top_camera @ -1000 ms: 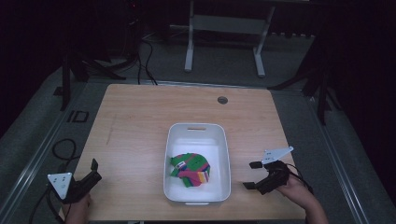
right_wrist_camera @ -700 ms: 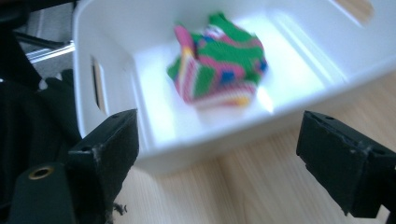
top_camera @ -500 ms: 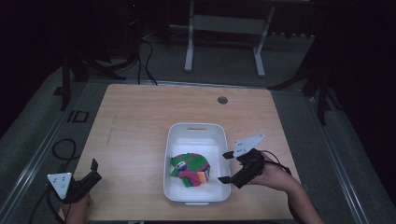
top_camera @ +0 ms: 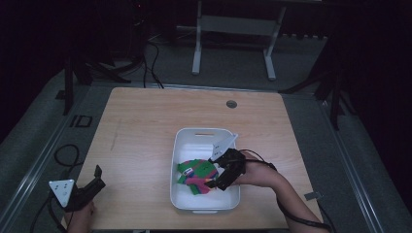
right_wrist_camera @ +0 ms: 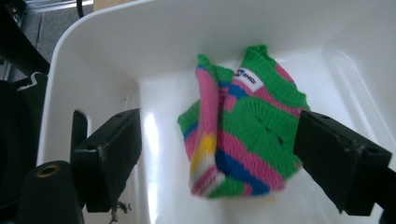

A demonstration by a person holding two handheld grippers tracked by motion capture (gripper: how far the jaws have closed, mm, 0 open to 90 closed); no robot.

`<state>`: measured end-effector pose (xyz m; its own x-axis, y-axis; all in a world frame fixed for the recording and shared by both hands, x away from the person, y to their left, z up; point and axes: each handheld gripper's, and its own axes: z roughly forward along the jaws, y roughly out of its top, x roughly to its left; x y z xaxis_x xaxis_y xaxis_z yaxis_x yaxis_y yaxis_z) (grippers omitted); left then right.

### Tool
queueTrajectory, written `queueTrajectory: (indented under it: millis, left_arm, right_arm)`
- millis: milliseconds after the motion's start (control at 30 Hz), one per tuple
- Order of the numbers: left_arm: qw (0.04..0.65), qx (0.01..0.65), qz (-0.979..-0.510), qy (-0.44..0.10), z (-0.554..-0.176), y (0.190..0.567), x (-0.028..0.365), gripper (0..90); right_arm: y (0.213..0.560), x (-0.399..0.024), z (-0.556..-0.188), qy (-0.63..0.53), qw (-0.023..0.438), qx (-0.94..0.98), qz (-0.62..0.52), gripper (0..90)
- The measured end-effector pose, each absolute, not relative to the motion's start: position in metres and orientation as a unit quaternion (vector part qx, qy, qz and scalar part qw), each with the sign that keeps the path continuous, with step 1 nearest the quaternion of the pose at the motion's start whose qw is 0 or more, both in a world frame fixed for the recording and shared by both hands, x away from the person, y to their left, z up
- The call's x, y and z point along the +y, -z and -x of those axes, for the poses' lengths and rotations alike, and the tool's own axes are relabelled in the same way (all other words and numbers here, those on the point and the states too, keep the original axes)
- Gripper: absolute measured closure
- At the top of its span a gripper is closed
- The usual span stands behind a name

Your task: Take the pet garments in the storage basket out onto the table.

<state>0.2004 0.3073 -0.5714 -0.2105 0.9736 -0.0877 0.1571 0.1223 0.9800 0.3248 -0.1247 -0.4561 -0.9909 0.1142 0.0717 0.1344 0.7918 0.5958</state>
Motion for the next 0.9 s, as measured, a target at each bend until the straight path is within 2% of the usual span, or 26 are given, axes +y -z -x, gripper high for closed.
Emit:
queueTrajectory:
  millis: [500,700,733,800,833,900]
  left_arm:
    - [0.430,0.614,-0.461,-0.475,-0.200,0.571,0.308,1.9]
    - [0.431,0.613,-0.461,-0.475,-0.200,0.571,0.308,1.9]
    - [0.431,0.613,-0.461,-0.475,-0.200,0.571,0.308,1.9]
    - [0.431,0.613,-0.461,-0.475,-0.200,0.571,0.308,1.9]
    - [0.431,0.613,-0.461,-0.475,-0.200,0.571,0.308,1.9]
    - [0.431,0.613,-0.461,-0.475,-0.200,0.571,0.308,1.9]
  right_arm:
    - [0.485,-0.069,-0.339,0.243,0.026,-0.968,0.050,18.3]
    - [0.501,-0.057,-0.340,0.205,0.024,-0.977,0.048,23.7]
    - [0.504,-0.055,-0.339,0.196,0.021,-0.979,0.047,25.0]
    - [0.510,-0.052,-0.338,0.175,0.009,-0.983,0.051,35.0]
    - [0.513,-0.051,-0.338,0.165,0.001,-0.985,0.049,36.7]
    - [0.516,-0.049,-0.335,0.151,-0.021,-0.988,0.033,49.3]
